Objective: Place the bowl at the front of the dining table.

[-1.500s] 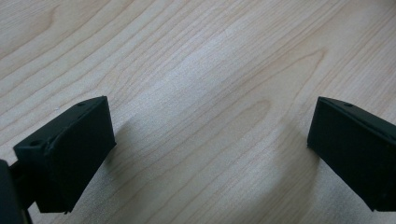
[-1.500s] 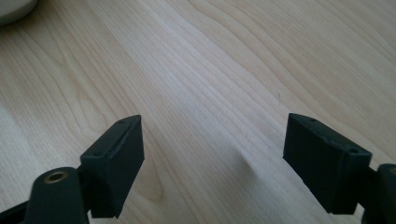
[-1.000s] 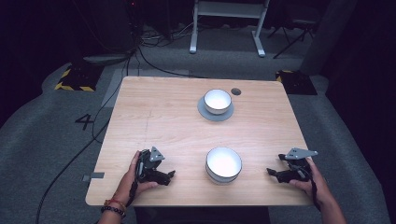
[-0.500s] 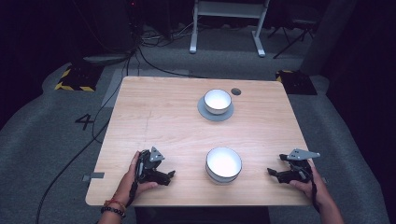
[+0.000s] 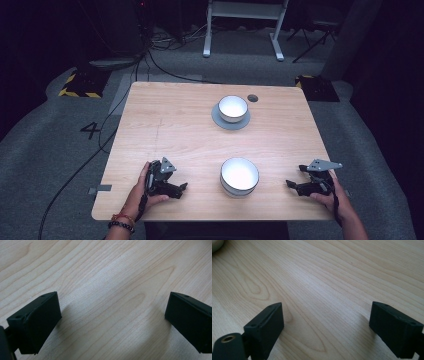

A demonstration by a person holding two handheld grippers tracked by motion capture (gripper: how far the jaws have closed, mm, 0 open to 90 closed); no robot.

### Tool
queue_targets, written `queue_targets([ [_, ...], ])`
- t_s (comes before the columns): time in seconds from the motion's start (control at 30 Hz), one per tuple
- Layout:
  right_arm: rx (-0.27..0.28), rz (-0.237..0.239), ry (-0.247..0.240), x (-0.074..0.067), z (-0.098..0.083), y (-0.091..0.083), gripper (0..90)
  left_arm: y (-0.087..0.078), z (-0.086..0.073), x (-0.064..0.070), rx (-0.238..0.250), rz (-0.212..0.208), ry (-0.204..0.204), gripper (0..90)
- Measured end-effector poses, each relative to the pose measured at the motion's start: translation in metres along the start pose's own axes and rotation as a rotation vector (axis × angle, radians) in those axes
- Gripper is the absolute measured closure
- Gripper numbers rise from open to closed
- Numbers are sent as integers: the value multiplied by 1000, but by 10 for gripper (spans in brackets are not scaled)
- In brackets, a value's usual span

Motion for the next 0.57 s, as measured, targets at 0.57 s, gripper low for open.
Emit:
queue_targets([
  [0.57,0,5,-4,0,0,0,121,0,1,-1,2,4,9,5],
])
Point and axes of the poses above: each handheld gripper's, and its own axes: y roughly forward along the jaws, z roughly out of its top, x roughly to its right, the point moved 10 cm from there along y, roughly forward along the jaws, and after that the axes turned 8 degrees about -y, right-handed, at the moved point
